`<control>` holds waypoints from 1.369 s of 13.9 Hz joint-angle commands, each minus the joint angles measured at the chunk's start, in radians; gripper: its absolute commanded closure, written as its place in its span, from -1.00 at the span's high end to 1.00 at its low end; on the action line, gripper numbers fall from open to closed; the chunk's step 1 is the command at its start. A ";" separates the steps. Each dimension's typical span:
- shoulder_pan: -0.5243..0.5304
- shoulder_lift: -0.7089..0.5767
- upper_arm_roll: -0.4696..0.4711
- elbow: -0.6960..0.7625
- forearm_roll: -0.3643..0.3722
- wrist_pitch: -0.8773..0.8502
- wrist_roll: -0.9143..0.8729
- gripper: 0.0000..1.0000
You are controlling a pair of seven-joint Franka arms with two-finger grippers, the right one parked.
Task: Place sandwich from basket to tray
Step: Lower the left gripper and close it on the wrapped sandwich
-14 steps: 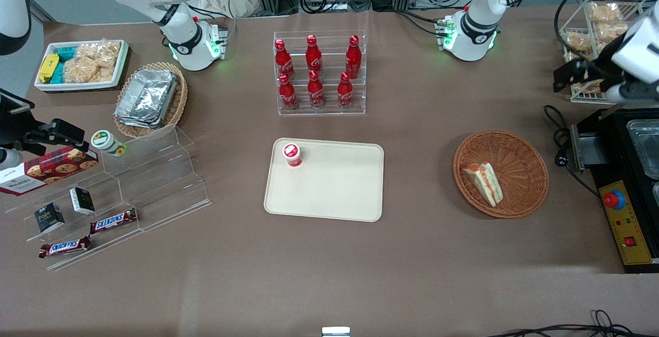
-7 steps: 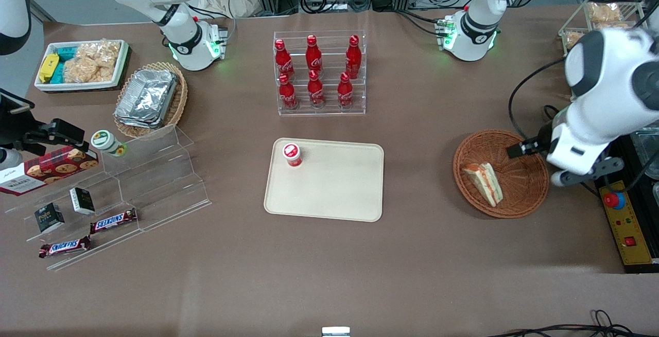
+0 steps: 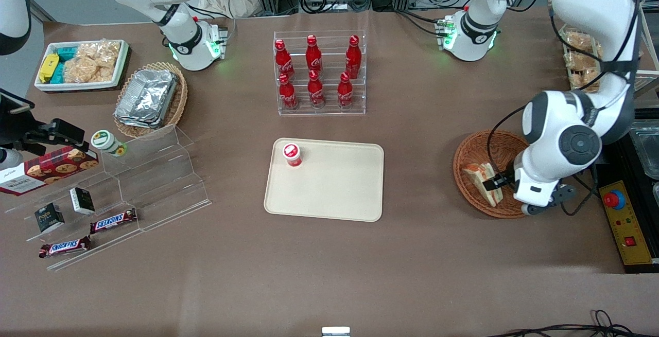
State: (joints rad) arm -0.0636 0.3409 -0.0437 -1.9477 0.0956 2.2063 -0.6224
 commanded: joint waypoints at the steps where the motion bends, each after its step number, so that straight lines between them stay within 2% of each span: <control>1: -0.008 0.036 0.004 -0.037 0.018 0.082 -0.066 1.00; 5: -0.024 0.078 0.005 -0.054 0.019 0.135 -0.094 0.99; 6: -0.030 0.086 0.005 -0.054 0.019 0.135 -0.095 0.85; 10: -0.030 0.083 0.005 -0.054 0.019 0.132 -0.097 -0.23; 11: -0.030 0.075 0.005 -0.053 0.019 0.125 -0.095 -0.44; 12: -0.030 0.060 0.005 -0.053 0.029 0.121 -0.092 -0.56; 15: -0.051 -0.012 0.002 -0.017 0.120 0.009 -0.082 -0.75; 19: -0.102 -0.097 0.002 0.117 0.128 -0.189 -0.019 -0.88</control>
State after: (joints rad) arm -0.1362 0.2915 -0.0490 -1.8908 0.2065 2.1134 -0.6745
